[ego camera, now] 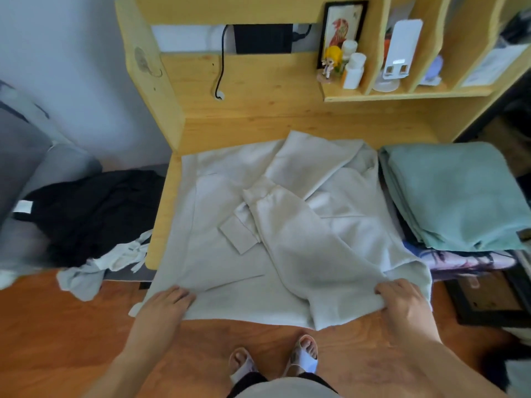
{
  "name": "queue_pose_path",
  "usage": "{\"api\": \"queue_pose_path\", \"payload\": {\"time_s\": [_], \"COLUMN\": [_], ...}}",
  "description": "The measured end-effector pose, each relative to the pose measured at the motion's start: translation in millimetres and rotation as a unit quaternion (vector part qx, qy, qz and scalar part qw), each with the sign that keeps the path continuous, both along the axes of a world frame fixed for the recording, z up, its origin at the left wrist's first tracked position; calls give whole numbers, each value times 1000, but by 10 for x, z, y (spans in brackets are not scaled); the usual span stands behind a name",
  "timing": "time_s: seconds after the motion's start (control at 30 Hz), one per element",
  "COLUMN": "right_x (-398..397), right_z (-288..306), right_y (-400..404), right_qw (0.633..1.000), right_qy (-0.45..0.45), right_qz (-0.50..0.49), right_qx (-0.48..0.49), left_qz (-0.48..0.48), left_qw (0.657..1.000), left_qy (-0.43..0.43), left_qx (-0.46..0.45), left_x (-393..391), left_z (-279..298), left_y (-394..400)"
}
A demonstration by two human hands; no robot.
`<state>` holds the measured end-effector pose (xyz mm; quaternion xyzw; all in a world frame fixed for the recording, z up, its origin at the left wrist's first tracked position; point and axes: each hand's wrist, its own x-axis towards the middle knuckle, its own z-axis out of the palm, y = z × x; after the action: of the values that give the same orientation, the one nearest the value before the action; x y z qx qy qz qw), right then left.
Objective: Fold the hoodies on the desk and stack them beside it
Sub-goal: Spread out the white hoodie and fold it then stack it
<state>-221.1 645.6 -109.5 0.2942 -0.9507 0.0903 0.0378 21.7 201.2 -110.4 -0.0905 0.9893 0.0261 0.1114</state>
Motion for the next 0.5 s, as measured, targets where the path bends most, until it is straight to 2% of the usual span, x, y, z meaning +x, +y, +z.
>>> {"api": "queue_pose_path", "payload": {"time_s": [0.07,0.13,0.23,0.3,0.37,0.43,0.5], "right_x": [121,224,270,213,129,-33,-314], "right_z": [67,93,189,328,527,743,981], "right_y": [-49,-116,-259,-331,-395,-505,-640], "right_qw": [999,998,986,962,946,943,952], "right_qy": [-16,-48,-121,-185,-194,-182,-181], "right_qz": [-34,-43,-37,-70,-69,-67,-78], "right_qx": [-29,-3,109,190,250,271,235], "left_qz": [24,47,50,37,30,68,112], "left_qw": [1000,999,996,992,989,987,985], "left_qy": [-4,-8,-60,-108,-122,-98,-49], "left_qx": [6,22,36,44,73,103,120], "left_x": [81,144,204,195,114,-53,-316], "left_z": [22,12,94,193,303,402,561], "left_y": [-34,-96,-129,-176,-297,-486,-680]}}
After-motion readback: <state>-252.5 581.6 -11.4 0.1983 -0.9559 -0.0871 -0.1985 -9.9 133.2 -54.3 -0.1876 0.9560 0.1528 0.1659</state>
